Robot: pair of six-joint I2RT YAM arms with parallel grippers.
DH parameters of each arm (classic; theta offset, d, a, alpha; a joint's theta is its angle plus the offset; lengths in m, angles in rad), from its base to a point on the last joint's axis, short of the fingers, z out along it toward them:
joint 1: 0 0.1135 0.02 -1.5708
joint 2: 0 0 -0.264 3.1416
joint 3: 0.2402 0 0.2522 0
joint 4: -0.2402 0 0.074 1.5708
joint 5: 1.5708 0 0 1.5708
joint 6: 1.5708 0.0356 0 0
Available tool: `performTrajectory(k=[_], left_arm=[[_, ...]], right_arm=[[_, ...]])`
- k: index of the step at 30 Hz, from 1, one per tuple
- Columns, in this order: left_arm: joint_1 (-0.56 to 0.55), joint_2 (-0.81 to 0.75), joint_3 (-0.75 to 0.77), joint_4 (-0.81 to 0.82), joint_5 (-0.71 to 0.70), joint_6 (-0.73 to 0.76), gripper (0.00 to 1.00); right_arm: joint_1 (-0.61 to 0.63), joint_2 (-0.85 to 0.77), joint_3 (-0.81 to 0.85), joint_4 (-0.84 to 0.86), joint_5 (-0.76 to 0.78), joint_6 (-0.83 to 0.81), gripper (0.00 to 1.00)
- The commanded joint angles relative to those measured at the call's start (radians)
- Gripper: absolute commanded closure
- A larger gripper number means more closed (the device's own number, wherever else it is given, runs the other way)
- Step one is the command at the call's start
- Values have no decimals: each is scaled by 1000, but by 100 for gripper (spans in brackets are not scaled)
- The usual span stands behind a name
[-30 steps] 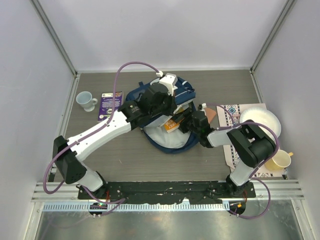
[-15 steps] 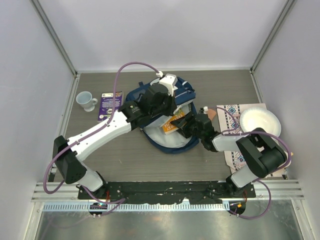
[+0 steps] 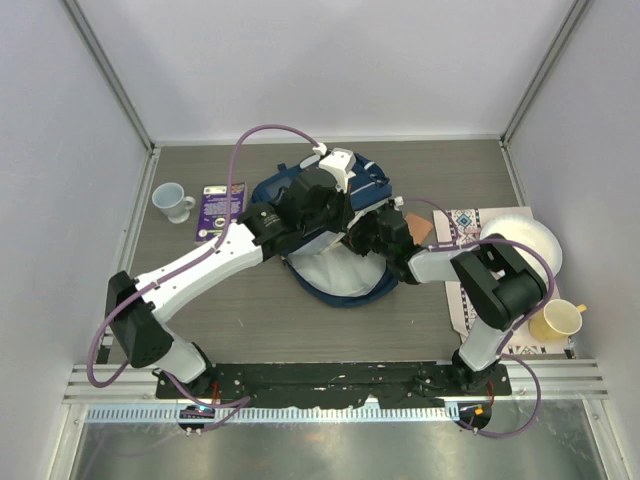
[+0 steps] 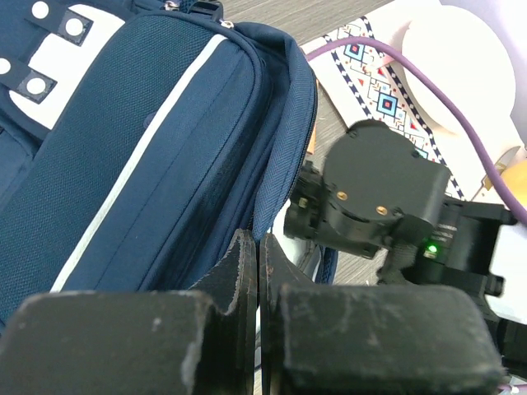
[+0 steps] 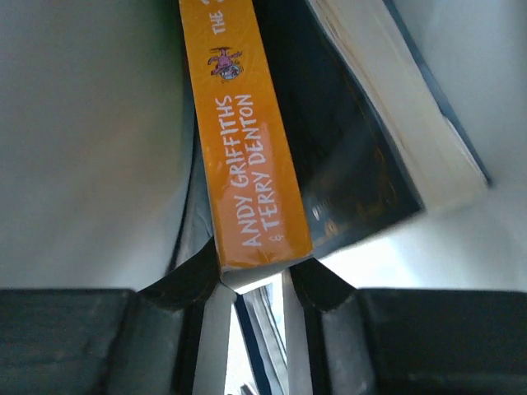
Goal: Pack the student bag
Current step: Place the book in the student bag.
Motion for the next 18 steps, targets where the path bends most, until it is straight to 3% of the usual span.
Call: performTrajectory(k=[1,5,12,18], left_arm=[[1,-38,22,125,0,-2,100],[-1,-32,31,122,4,-3,100],[2,-40,13,122,-17,-1,100],[2,-29,5,127,-17,-12,100]], right_arm=[[-6,73,138,105,95,27,99],[-6,193,185,188,107,93,99],[-14,142,72,221,119,63,63],[-22,56,-18,198,72,23,42]])
